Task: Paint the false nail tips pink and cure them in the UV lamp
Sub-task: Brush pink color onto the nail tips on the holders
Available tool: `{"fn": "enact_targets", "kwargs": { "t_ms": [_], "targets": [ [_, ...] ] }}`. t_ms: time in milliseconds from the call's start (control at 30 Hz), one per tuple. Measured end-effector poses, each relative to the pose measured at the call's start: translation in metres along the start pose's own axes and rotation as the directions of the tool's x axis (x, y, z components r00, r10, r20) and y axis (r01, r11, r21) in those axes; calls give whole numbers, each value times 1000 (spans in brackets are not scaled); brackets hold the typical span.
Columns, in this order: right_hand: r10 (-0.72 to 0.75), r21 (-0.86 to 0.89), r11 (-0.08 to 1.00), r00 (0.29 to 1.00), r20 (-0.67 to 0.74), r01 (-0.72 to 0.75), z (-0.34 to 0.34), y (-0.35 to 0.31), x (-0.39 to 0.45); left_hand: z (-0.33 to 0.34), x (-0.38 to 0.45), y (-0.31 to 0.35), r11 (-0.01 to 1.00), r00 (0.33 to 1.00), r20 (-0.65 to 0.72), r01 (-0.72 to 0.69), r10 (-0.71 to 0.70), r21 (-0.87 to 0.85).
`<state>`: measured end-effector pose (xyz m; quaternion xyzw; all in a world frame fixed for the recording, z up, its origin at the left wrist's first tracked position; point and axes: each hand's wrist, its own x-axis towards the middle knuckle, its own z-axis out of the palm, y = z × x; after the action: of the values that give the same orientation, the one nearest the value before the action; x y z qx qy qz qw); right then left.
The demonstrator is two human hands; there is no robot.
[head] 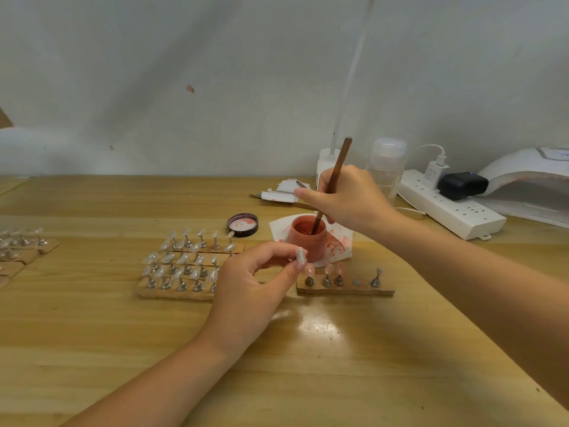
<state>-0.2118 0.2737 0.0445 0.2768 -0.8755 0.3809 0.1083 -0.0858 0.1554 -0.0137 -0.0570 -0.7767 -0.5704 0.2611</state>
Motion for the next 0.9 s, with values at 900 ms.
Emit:
{"fn": "enact_targets", "kwargs": {
  "t_ms": [900],
  "targets": [
    [292, 371, 903, 944, -155, -218, -22, 25, -8, 0, 0, 3, 999, 1000, 30, 0, 1, -45]
  ]
}}
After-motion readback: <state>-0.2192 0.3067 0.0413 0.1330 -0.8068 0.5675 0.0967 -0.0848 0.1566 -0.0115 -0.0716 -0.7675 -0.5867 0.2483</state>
